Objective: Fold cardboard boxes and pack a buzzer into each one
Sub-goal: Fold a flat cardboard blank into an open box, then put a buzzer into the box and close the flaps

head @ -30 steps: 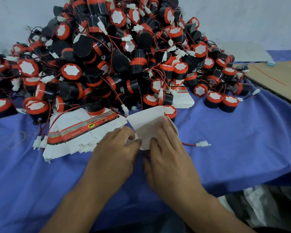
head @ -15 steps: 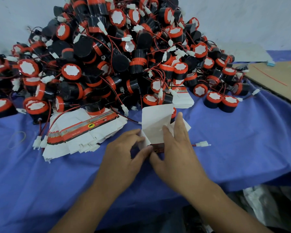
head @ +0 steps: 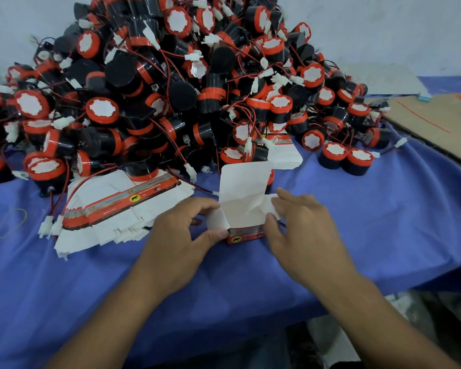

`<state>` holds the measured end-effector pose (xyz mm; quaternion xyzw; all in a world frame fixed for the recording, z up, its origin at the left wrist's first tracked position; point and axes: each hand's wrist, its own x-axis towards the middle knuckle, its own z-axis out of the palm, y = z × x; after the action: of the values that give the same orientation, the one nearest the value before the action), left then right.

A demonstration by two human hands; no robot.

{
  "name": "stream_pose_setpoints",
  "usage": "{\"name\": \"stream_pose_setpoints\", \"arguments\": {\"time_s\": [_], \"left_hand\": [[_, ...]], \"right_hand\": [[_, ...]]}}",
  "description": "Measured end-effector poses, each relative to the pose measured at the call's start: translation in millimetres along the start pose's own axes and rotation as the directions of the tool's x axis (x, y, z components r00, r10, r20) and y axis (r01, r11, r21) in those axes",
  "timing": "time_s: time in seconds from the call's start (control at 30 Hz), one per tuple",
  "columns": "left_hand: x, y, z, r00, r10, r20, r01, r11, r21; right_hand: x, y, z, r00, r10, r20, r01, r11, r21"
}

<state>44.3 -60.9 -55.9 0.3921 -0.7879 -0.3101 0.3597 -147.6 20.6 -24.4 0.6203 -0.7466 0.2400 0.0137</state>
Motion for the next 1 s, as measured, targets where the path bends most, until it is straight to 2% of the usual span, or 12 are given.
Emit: {"name": "stream_pose_setpoints", "arguments": {"time_s": [0.1,0.23,0.37,0.47,0.63,0.7,0.83,1.0], "left_hand": [[1.8,-6.8,-5.8,0.997,-0.048,0.052,0.048,0.999,0.002],[3.5,-14.1,-8.5,0.989,-0.084,0.118,0.097,0.989,-0.111],[4.2,-17.0,-9.3,0.975,-0.140,0.172,0.172,0.967,-0.188],[5.1,-17.0,-14.7,0.982,-0.121,0.148,0.138,0.985,-0.105],[1.1,-11.8,-17.5,0.985,-0.111,0.132,0.115,0.993,-0.016],[-1.0,-10.5,-17.9,0.987,-0.102,0.123,0.100,0.995,0.017],[-0.9,-9.9,-23.3,0.984,-0.122,0.130,0.116,0.992,0.052],[-1.8,-8.8,-27.7,0.983,-0.102,0.150,0.091,0.992,0.083]], "right_hand": [[-0.5,2.4,3.1,1.000,0.027,0.013,-0.028,0.983,0.184],[2.0,2.2,8.0,0.983,0.129,0.129,-0.170,0.900,0.402],[2.9,5.7,8.0,0.973,0.148,0.178,-0.219,0.836,0.503],[9.2,7.5,5.9,0.971,0.135,0.195,-0.216,0.844,0.491],[47.9,35.1,11.4,0.976,0.208,0.059,-0.214,0.888,0.407],[58.6,44.0,22.1,0.982,0.171,0.076,-0.187,0.920,0.343],[69.3,47.2,44.0,0.999,0.029,0.043,-0.042,0.939,0.340],[77.2,45.2,48.4,0.997,0.071,0.037,-0.080,0.936,0.342]]}}
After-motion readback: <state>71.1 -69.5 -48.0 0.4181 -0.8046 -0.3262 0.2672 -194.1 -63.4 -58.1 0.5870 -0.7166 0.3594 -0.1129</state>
